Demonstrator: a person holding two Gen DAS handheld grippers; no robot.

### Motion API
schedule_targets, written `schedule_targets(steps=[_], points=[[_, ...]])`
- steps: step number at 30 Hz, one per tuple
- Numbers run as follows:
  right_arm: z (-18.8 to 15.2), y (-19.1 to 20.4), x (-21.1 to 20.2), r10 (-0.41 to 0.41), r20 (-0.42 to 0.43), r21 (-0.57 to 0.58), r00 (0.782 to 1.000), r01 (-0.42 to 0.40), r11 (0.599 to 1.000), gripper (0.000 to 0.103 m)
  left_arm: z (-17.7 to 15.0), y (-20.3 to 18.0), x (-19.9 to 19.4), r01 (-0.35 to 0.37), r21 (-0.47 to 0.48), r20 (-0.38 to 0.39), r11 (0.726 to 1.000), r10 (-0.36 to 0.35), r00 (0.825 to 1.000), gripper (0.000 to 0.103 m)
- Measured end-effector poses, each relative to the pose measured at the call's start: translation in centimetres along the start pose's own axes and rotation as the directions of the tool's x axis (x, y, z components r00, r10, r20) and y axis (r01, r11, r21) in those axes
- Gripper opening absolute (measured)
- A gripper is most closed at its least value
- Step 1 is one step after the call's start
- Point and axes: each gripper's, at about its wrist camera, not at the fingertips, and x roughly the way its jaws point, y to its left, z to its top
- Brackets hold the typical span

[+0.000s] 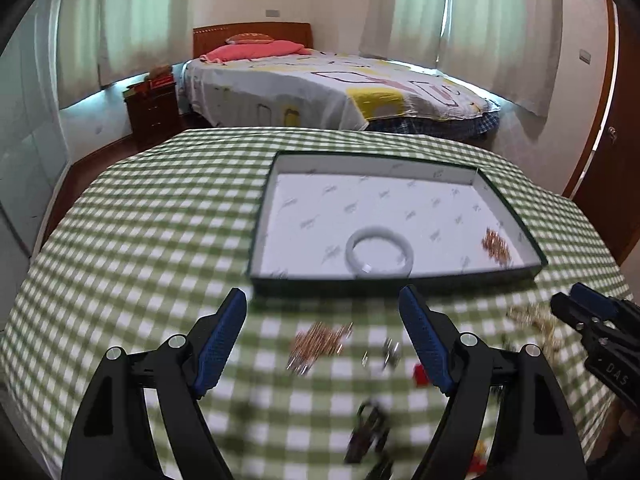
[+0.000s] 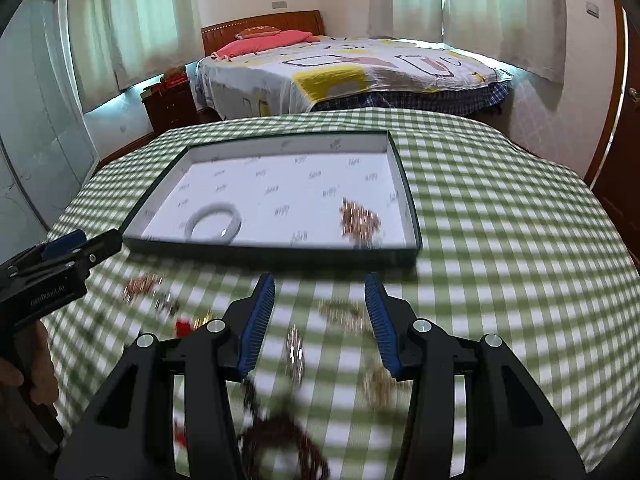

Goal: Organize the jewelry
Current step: 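Grasp the black beaded pendant with the left tool while the right tool grasps the dark red bead bracelet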

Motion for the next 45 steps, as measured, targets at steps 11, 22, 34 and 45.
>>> schedule_targets(steps=[11,22,34,45], points=[[-5.2,0.6,-2.0,0.014,-0.021,0.010,1.000,-0.014,1.000,0.048,-4.8,1.9,-3.9,-0.052,-0.013,-0.007,0.999,0.052,0.999,0.076],[-8.2,1.4,-1.4,0.037,-0.057,0.015,0.998,-0.037,0.999,0.059,-8.0,2.7,-4.9,-0.068,-0.028,-0.046,0.997,0.067,0.997,0.076],[-8.2,2.1,-1.0,0.031,-0.059,-0.001,0.998,-0.031,1.000,0.067,-8.7,2.6,-4.6,-0.065,-0.024,-0.068,0.998,0.064,0.996,0.076],[-9.3,2.3,-0.2,-0.032,-0.094,-0.066,0.995,0.026,0.997,0.051,-8.8,1.8,-4.3,-0.051,0.001,-0.079,0.999,0.050,0.996,0.076]])
